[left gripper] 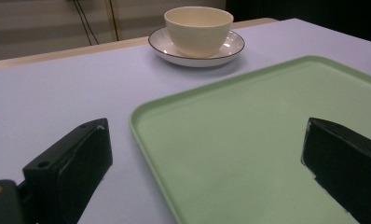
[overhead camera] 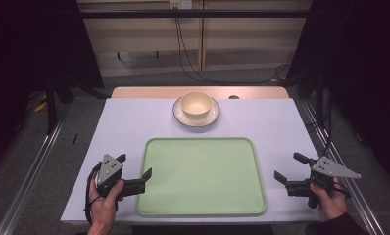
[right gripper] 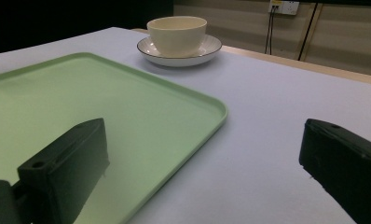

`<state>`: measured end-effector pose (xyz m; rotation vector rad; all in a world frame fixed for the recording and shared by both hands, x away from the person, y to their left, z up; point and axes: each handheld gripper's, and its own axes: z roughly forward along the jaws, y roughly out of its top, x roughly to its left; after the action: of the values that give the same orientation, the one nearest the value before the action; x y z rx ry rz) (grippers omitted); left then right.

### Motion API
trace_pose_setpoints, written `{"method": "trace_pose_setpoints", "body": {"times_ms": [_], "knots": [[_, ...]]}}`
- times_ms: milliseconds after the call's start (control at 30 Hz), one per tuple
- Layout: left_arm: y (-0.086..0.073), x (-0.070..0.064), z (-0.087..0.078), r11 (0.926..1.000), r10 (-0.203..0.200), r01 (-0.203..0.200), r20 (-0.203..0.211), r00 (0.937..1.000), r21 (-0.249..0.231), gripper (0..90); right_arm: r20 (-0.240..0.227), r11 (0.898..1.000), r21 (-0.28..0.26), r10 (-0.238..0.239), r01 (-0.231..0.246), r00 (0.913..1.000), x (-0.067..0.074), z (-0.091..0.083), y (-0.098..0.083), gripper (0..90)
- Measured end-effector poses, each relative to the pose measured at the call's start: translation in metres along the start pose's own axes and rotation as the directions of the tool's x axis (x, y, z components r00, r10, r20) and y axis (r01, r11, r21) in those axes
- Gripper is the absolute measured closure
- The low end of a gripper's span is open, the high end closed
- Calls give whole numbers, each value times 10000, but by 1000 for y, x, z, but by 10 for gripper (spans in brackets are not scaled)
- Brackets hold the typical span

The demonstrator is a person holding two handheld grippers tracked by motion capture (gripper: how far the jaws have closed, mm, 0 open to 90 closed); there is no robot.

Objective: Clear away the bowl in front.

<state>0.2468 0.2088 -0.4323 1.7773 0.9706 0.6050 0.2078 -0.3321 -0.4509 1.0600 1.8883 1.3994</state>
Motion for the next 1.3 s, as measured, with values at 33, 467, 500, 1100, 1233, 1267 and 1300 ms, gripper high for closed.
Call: {"method": "trace_pose_setpoints", "body": {"times_ms": [33, 467, 500, 1100, 1233, 1267, 1300], "knots": [[3, -2, 3, 9999, 91, -91, 71, 9999, -71, 18, -36, 10000, -17, -2, 2, 10000, 0, 0, 0, 10], [19, -13, 23, 9999, -58, 51, 659, 9978, 103, 16, 72, 9996, -175, -213, 214, 9997, 0, 0, 0, 10], [20, -13, 24, 9999, 11, -20, 739, 9973, 123, 15, 2, 9996, -205, -190, 189, 9998, 0, 0, 0, 10], [47, -17, 66, 9989, 471, -467, 1052, 9933, -59, 29, 66, 9985, -483, -262, 265, 9996, -1, 0, 1, 9], [53, -16, 73, 9991, 415, -404, 1308, 9905, -113, 21, 39, 9984, -506, -238, 240, 9997, -1, 0, 1, 9], [55, -16, 76, 9990, 438, -417, 1296, 9906, -184, 22, 45, 9982, -533, -287, 289, 9996, -1, 0, 1, 9], [58, -15, 81, 9993, 359, -337, 1438, 9890, -174, 20, 50, 9983, -538, -234, 237, 9997, -1, 0, 1, 9]]}}
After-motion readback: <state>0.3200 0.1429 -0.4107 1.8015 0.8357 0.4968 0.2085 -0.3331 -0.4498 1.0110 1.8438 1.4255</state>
